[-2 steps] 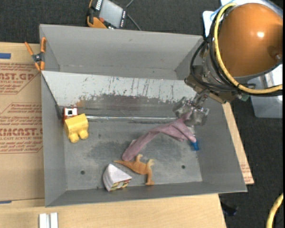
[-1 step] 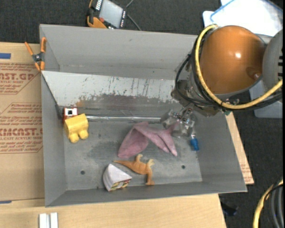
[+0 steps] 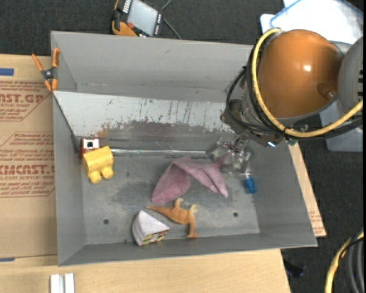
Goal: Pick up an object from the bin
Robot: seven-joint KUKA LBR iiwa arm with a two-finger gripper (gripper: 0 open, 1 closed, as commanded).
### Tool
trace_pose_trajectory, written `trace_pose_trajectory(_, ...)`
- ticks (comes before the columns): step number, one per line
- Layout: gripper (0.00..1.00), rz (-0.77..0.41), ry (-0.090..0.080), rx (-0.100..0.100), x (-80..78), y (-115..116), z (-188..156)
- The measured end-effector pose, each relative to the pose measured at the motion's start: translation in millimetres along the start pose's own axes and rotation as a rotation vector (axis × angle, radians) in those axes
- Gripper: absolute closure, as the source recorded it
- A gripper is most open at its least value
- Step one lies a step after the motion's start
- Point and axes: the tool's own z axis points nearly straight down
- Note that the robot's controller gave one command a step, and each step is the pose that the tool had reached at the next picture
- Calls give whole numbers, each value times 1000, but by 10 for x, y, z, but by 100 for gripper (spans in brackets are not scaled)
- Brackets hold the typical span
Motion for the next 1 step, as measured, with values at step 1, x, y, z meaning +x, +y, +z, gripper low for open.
trace_pose_trajectory(1,100,12,1,-9,-143,563,476)
